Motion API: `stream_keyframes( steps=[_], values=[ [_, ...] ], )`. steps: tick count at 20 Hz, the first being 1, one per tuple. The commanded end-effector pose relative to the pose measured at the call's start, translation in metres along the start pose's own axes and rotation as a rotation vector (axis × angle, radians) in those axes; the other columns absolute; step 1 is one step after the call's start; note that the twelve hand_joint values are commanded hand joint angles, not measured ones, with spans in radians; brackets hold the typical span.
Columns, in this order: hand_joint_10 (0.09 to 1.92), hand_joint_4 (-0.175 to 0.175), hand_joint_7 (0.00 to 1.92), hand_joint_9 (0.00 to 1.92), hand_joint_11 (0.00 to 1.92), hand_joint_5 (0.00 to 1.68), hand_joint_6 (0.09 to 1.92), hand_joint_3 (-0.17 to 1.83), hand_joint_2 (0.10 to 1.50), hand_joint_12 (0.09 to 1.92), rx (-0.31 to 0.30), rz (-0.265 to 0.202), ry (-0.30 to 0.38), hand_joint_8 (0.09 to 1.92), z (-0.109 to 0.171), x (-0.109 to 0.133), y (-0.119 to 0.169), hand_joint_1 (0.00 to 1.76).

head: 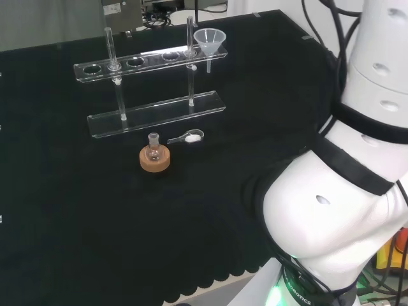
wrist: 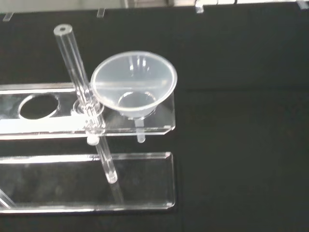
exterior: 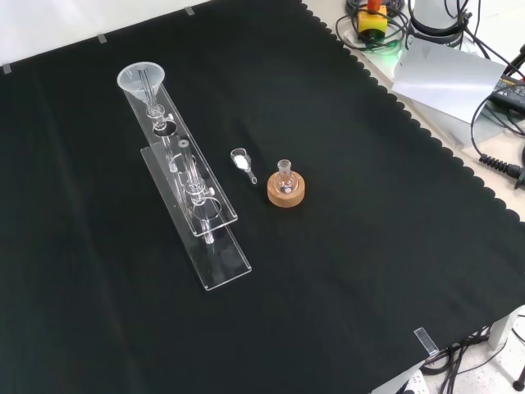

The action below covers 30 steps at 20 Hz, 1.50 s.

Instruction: Pick up the funnel from the transparent funnel stand.

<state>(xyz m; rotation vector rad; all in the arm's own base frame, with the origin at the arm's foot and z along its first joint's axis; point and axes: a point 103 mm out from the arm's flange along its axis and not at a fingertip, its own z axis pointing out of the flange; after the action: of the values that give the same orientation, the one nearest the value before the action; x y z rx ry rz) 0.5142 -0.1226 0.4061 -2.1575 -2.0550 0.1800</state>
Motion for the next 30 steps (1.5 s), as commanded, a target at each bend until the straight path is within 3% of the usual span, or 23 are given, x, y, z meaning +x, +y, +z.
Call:
stream_keyframes(
  steps=[1,9,17,19,30],
  values=[
    [0.71,-0.03,0.0,0.17,0.0,0.17,0.09,0.19,0.97,1.44,0.171,-0.057,0.043,0.51,0.065,-0.001,0.047,0.39],
    [0.72,-0.03,0.0,0.14,0.0,0.12,0.09,0.17,0.92,1.43,0.223,-0.069,0.036,0.42,0.074,-0.002,0.057,0.41],
    [0.77,-0.036,0.0,0.19,0.1,0.07,0.09,0.14,0.85,1.45,0.289,-0.123,-0.001,0.39,0.083,0.012,0.065,0.5],
    [0.77,-0.036,0.0,0.19,0.12,0.07,0.09,0.14,0.84,1.45,0.299,-0.118,-0.009,0.39,0.084,0.013,0.067,0.52],
    [0.78,-0.046,0.0,0.17,0.14,0.07,0.09,0.14,0.82,1.45,0.31,-0.128,-0.065,0.39,0.089,0.023,0.081,0.62]
  ],
)
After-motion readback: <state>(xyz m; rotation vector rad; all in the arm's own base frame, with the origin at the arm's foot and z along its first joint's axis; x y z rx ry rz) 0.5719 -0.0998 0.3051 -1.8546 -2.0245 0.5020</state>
